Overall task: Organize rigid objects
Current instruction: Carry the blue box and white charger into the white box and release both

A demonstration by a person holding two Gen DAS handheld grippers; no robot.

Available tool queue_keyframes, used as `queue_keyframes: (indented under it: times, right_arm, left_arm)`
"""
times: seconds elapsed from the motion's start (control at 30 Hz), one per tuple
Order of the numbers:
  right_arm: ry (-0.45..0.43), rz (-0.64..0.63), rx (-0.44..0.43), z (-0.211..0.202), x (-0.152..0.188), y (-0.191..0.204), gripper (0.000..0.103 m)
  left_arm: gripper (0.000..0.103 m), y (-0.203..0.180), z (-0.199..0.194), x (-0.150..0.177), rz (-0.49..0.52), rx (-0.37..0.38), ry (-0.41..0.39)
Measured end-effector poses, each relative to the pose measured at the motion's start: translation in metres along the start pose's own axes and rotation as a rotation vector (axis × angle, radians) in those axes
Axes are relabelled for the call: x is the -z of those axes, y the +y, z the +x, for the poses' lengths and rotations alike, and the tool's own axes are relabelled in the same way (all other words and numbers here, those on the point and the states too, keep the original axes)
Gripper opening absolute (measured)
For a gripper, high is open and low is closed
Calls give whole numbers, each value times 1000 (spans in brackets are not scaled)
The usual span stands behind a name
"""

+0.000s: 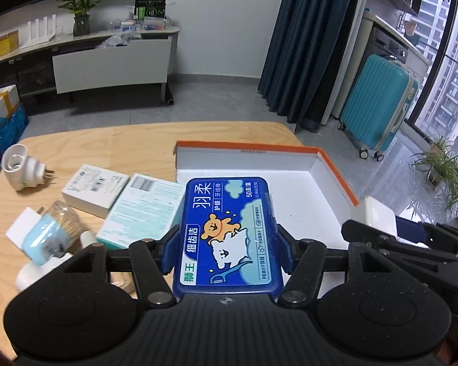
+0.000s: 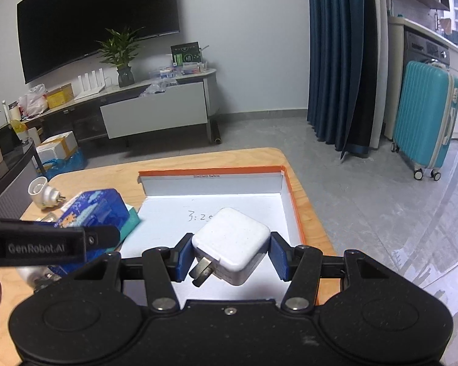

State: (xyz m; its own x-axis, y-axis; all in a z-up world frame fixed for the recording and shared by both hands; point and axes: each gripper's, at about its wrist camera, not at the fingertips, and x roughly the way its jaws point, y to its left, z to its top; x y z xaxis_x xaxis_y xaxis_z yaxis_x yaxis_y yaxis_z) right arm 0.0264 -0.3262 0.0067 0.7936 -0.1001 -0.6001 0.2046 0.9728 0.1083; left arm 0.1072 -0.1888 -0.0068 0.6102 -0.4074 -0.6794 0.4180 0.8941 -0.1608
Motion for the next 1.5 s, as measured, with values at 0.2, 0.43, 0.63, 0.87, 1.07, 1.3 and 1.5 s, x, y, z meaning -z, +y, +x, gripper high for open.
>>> queue_keyframes:
  times: [0.2,0.43,0.63,0.87,1.07,1.3,1.5]
  right_arm:
    - [22,-10,-6,26,-13,-6,64]
    - [54,-35,0,55,-26,-11,64]
    - [43,-38,-12,72,-41,-19,65]
    - [-31,10,-1,54,-52,-29,73]
    - [-57,26,18,25,-45,-31,73]
    - [-54,47,37,-1,-32,-26,80]
    - [-44,68,13,-17,-21,-15,88]
  left_arm:
    - [63,-7,20,-11,6,-12,23]
    - [62,-20,40,-21,15,-24,41]
    - [62,-20,57,-28,0,-28,64]
    - [63,-25,65,-30,-12,4,84]
    - [87,-30,59,-28,-16,69,84]
    - [100,-28,27,-24,5,-1,80]
    - [103,-22,0,-14,29,-77,98]
